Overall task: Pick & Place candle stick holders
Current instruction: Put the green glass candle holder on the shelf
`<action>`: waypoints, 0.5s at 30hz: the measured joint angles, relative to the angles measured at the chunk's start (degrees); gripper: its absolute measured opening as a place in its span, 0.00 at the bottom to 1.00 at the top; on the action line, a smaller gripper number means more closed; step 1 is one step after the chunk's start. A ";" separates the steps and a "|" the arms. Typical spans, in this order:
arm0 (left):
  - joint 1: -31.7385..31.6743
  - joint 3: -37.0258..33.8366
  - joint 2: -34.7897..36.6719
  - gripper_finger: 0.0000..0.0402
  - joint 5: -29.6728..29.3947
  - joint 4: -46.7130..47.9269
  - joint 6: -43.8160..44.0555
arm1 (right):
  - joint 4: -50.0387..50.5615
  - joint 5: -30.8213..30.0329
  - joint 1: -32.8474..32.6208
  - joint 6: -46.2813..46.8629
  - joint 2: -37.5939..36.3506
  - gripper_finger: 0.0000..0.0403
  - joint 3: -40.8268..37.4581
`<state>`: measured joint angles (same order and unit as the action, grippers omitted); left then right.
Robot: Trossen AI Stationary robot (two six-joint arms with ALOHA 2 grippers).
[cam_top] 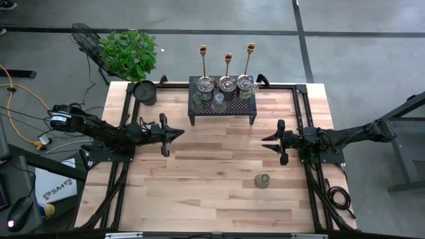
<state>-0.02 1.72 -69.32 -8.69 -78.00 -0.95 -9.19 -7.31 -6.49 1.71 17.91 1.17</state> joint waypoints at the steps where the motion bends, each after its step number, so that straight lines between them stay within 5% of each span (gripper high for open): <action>1: 0.01 -0.37 0.24 0.00 -0.17 -0.44 -0.01 | 0.01 0.00 0.01 0.01 0.00 0.25 0.00; 8: 0.03 -0.97 6.20 0.00 -0.23 1.30 -1.06 | 0.00 0.00 0.00 0.01 0.01 0.25 0.00; 15: 0.03 -0.99 21.46 0.00 0.28 23.09 -0.19 | 0.00 0.00 -0.01 0.01 0.02 0.25 0.00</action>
<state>0.01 0.73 -47.86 -8.40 -54.91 -1.14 -9.19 -7.31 -6.50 1.72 17.93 1.17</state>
